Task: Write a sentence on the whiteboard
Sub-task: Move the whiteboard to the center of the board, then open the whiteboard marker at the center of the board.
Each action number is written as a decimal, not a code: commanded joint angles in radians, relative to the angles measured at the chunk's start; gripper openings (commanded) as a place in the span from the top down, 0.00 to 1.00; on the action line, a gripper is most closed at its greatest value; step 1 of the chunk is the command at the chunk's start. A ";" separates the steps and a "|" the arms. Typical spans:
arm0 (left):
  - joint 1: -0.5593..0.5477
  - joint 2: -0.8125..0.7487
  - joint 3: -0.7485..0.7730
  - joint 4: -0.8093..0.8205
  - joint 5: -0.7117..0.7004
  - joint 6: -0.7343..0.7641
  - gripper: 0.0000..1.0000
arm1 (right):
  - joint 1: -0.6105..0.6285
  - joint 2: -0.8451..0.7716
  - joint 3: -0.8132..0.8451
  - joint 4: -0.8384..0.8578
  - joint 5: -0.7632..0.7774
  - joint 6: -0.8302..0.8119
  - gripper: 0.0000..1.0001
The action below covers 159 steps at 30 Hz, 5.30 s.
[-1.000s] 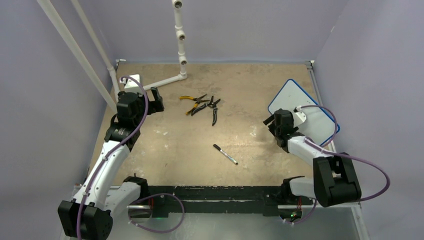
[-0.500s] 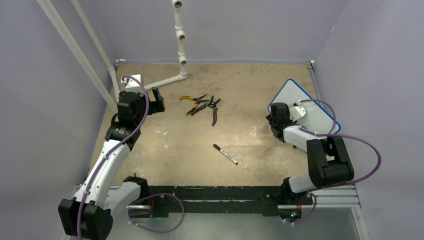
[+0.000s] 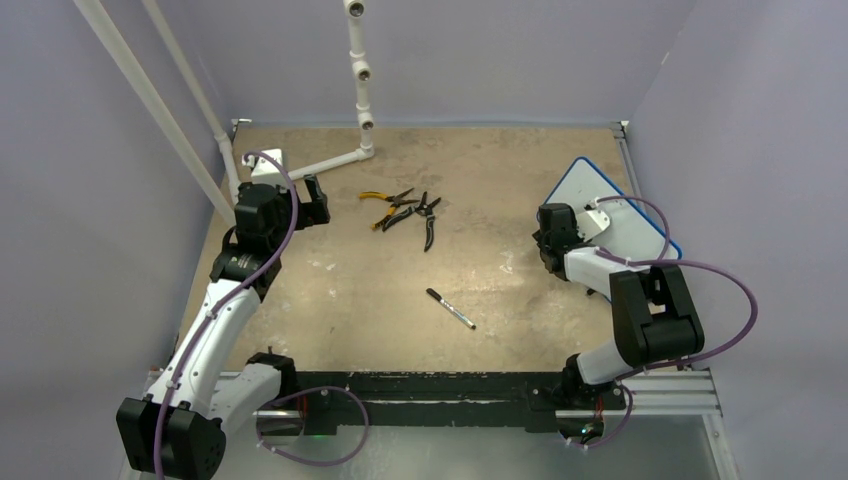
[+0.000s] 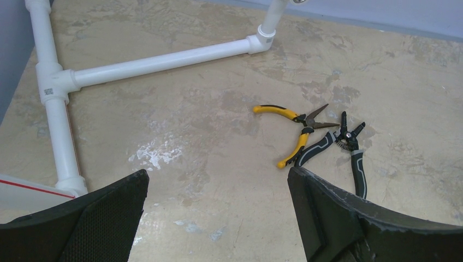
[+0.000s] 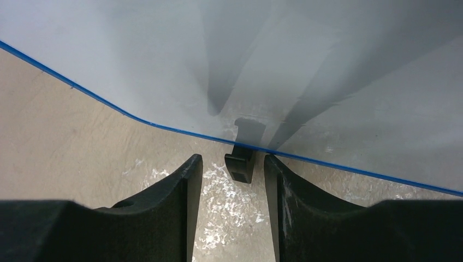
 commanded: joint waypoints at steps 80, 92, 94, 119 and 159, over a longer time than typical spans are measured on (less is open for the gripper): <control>-0.006 -0.002 0.013 0.034 0.031 -0.009 0.01 | 0.644 0.078 0.062 0.143 -0.169 -0.274 0.83; -0.022 -0.002 0.007 0.046 0.063 -0.002 0.01 | 0.700 -0.109 -0.001 0.012 -0.244 -0.334 0.45; -0.030 -0.001 0.004 0.047 0.073 0.001 0.01 | 0.721 -0.138 -0.010 -0.024 -0.274 -0.345 0.42; -0.190 0.067 -0.073 0.124 0.333 -0.110 0.05 | 0.887 0.034 0.093 -0.278 -0.189 -0.297 0.94; -0.378 0.112 -0.212 0.513 0.622 -0.611 0.57 | 0.896 -0.487 -0.022 0.142 -0.383 -0.407 1.00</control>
